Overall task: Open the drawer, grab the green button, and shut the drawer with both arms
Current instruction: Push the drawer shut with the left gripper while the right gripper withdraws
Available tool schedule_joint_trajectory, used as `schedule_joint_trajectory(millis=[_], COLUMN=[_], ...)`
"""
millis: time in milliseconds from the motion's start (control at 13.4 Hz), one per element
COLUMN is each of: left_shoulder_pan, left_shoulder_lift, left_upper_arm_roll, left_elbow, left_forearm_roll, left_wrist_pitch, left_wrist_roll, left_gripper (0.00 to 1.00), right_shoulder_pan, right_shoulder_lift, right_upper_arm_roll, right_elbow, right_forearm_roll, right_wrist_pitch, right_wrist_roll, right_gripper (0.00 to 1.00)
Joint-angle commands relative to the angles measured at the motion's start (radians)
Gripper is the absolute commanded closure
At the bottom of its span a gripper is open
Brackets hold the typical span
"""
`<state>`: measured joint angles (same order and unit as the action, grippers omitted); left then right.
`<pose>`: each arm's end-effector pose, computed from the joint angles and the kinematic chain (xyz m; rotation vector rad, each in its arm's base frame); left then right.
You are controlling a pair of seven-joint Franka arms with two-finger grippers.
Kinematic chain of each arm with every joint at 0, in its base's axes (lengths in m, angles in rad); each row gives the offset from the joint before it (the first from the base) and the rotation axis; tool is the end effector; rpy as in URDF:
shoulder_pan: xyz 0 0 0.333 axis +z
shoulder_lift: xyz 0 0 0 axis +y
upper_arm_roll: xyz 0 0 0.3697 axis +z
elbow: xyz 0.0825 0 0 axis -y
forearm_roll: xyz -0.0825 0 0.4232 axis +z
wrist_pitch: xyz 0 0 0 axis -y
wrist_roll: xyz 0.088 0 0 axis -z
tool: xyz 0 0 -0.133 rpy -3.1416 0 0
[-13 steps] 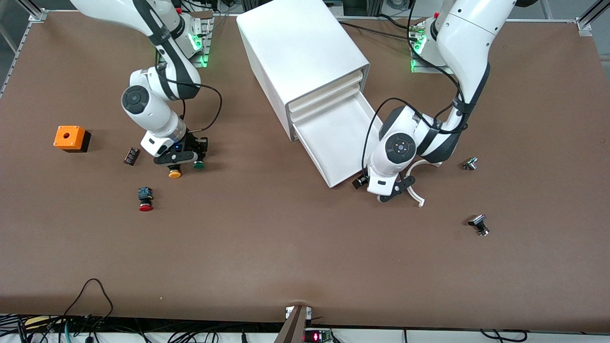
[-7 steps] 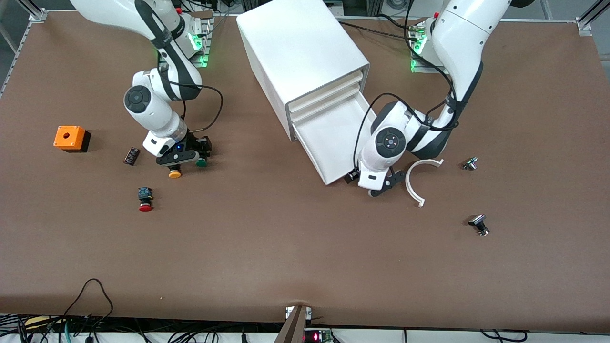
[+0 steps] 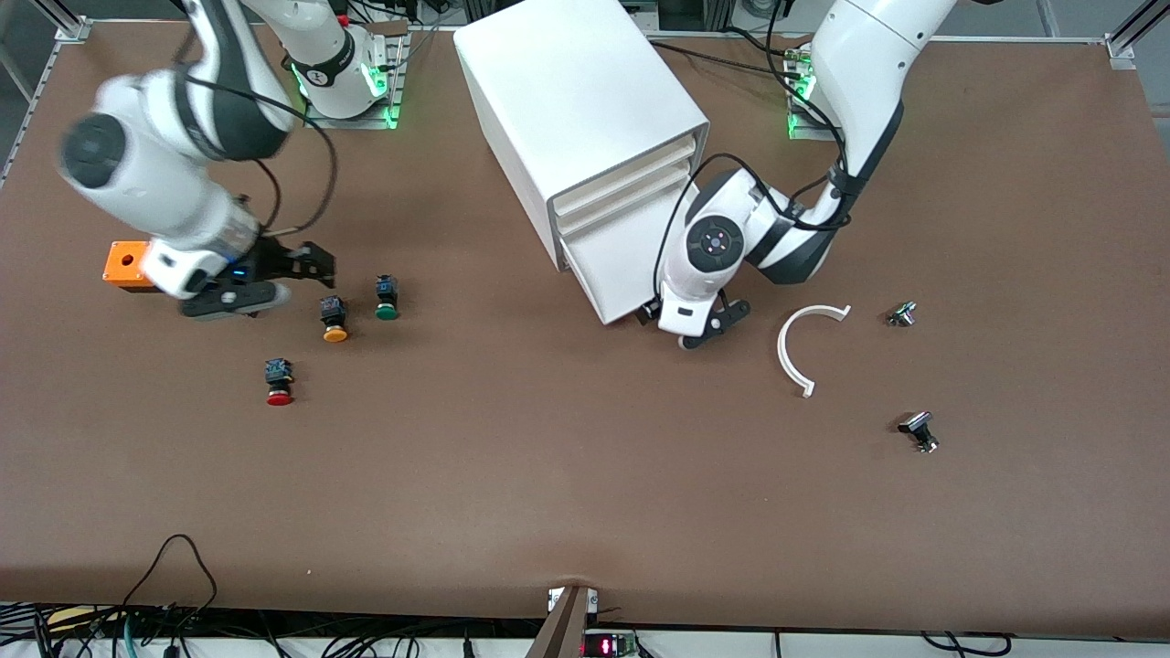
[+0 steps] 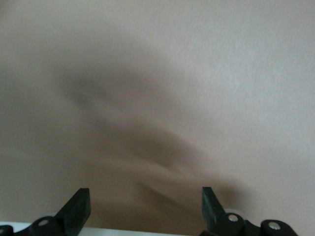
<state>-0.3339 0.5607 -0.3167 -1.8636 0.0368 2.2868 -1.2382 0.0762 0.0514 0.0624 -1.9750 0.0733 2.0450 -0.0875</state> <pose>0.5477 -0.4015 0.2106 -2.9854 -0.9207 0.2808 0.6017 0.0893 0.4548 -3.0580 -0.2962 -0.0259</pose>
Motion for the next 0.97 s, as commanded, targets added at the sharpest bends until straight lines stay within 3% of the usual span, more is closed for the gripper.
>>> schedule_joint_trajectory(millis=[0,299,896], left_shoulder_pan=[-0.004,-0.01,-0.085], left_shoulder_lift=[-0.056,-0.058,-0.054], left_upper_arm_roll=[-0.033,-0.084,-0.088], left_elbow=[-0.063,-0.083,-0.106], left_forearm_roll=[0.02,0.025,0.025], left_wrist_pitch=[-0.001,-0.001,0.002], left_wrist_roll=[-0.063,-0.122,-0.182], left_gripper=[0.01,0.01,0.01], right_shoulder_pan=[-0.009,-0.009,-0.007], right_shoulder_lift=[0.03,-0.05,-0.151], right_upper_arm_roll=[-0.064,-0.154,-0.145], right_elbow=[0.195,0.243,0.263], right_forearm_roll=[0.019,0.019,-0.016], right_wrist_pitch=[-0.196,-0.342,-0.466], right_wrist_roll=[-0.131,-0.294,-0.276], right_gripper=[0.0,0.0,0.0])
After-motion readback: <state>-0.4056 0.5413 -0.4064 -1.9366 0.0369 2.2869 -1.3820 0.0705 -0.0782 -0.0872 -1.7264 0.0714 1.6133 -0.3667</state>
